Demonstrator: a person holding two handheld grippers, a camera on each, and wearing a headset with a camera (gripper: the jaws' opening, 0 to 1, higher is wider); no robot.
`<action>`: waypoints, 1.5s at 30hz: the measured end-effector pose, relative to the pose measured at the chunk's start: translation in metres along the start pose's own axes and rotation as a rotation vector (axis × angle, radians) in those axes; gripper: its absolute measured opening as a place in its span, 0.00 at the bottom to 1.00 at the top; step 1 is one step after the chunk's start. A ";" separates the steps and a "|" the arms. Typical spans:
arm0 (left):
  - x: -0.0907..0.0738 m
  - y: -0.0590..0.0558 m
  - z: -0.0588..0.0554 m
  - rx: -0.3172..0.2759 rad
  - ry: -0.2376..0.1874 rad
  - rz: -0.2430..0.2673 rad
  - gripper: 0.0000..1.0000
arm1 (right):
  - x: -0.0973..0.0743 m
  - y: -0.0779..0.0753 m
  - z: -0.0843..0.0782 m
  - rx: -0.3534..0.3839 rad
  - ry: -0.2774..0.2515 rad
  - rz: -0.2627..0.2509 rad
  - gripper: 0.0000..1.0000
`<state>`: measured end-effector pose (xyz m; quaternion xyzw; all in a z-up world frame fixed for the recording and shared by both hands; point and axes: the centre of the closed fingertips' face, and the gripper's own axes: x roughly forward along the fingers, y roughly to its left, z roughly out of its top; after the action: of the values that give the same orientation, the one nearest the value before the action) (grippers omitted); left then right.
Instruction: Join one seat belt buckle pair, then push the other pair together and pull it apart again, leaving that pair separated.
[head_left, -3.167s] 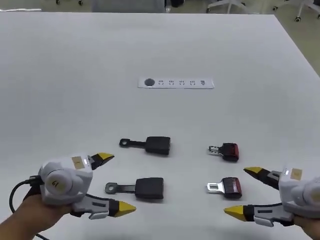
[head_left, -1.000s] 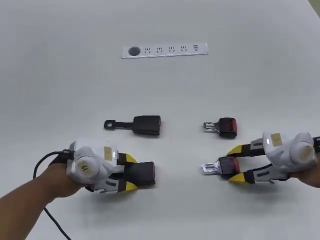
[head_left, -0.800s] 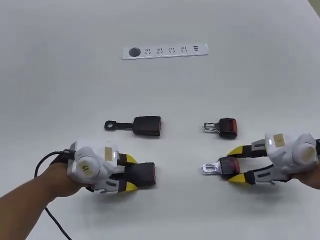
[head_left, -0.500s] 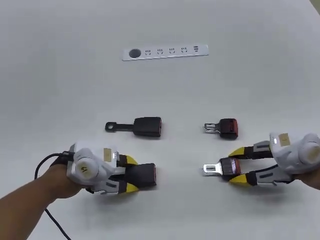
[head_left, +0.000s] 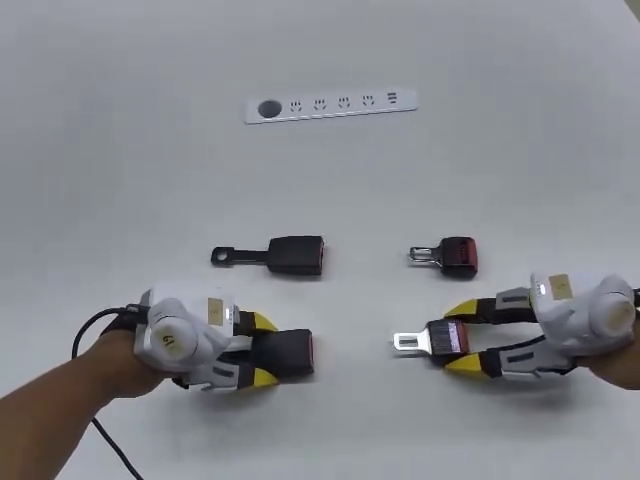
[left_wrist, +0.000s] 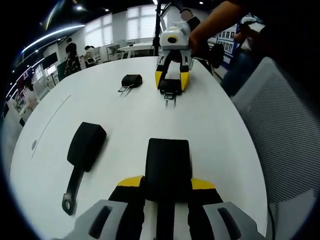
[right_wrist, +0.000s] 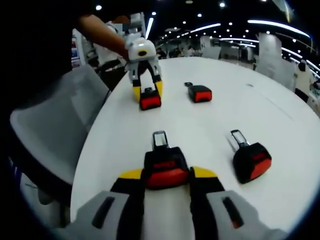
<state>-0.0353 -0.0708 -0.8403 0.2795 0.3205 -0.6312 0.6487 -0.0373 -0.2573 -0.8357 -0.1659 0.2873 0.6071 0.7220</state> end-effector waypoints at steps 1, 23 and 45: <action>0.000 0.000 0.000 0.001 0.001 -0.001 0.34 | 0.002 0.000 0.000 -0.004 -0.001 0.001 0.35; -0.001 0.001 0.001 0.002 0.009 -0.006 0.33 | 0.044 0.013 0.032 0.005 -0.074 0.018 0.35; -0.001 -0.001 0.002 0.004 0.023 -0.011 0.33 | 0.075 0.016 0.055 -0.015 -0.074 0.018 0.35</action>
<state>-0.0358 -0.0711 -0.8381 0.2863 0.3280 -0.6323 0.6409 -0.0340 -0.1624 -0.8372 -0.1463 0.2574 0.6216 0.7252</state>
